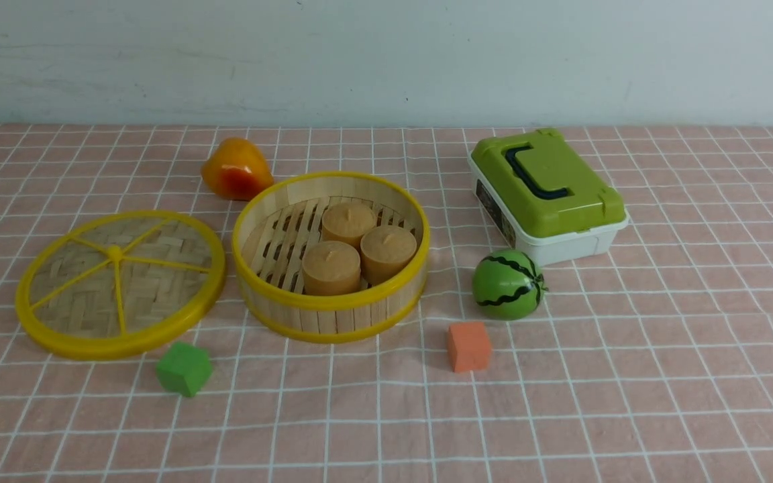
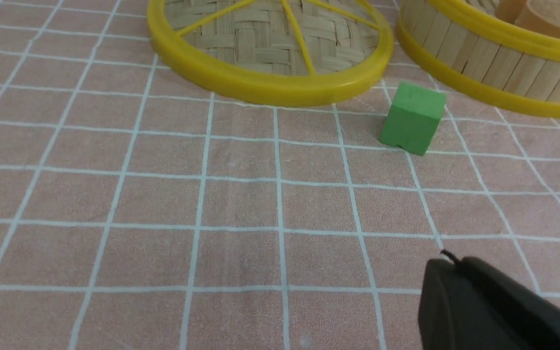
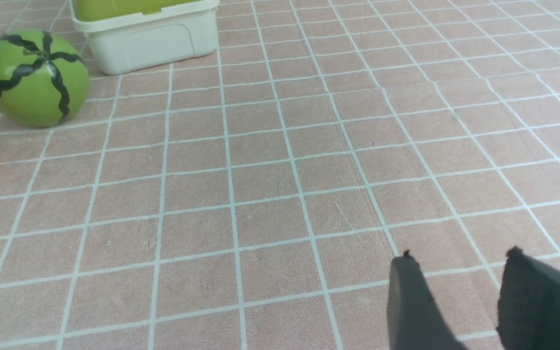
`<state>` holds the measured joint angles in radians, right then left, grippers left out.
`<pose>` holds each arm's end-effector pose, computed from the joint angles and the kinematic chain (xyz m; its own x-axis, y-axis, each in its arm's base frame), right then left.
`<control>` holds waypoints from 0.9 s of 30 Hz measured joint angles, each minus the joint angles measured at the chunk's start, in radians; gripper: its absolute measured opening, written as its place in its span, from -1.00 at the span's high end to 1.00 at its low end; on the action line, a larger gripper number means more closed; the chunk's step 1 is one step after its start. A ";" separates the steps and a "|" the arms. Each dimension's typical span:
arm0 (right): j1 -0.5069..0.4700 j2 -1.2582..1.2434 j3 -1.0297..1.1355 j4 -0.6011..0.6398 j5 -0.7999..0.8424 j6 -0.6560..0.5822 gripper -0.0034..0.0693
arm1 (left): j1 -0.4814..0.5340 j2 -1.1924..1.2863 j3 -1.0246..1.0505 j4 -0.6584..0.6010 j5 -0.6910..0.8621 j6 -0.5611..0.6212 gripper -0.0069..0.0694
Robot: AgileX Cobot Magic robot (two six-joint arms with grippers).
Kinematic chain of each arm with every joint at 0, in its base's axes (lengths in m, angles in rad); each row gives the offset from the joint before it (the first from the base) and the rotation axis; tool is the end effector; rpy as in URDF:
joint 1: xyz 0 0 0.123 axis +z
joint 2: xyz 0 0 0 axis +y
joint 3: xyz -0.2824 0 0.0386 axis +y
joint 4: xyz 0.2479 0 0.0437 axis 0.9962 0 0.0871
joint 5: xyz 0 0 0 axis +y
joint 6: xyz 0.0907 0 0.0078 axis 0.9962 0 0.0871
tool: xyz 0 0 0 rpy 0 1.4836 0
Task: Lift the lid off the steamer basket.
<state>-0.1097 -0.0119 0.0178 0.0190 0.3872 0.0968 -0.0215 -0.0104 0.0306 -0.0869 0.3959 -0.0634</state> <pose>0.0518 -0.0051 0.1729 -0.2856 0.1463 -0.9471 0.1362 0.9844 0.1110 0.0520 -0.0042 0.1680 -0.3260 -0.1361 -0.9355 0.0066 0.9892 -0.1462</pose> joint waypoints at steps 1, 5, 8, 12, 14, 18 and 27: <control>0.000 0.000 0.000 0.000 0.000 0.000 0.24 | 0.000 0.000 0.000 0.000 0.000 0.005 0.85; 0.000 0.000 0.000 0.000 0.000 0.000 0.24 | 0.000 0.000 0.000 0.000 0.000 0.011 0.85; 0.000 0.000 0.000 0.000 0.000 0.000 0.24 | 0.000 0.000 0.000 0.000 0.000 0.011 0.85; 0.000 0.000 0.000 0.000 0.000 0.000 0.24 | 0.000 0.000 0.000 0.000 0.001 0.011 0.85; 0.000 0.000 0.000 0.000 0.000 0.000 0.24 | 0.000 0.000 0.000 0.000 0.002 0.011 0.85; 0.000 0.000 0.000 0.000 0.000 0.000 0.24 | 0.000 0.000 0.000 0.000 0.002 0.012 0.85; 0.000 0.000 0.000 0.000 0.000 0.000 0.24 | 0.000 0.000 0.000 0.000 0.002 0.012 0.85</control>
<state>-0.1097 -0.0119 0.0178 0.0190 0.3872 0.0968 -0.0215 -0.0104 0.0306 -0.0869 0.3977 -0.0511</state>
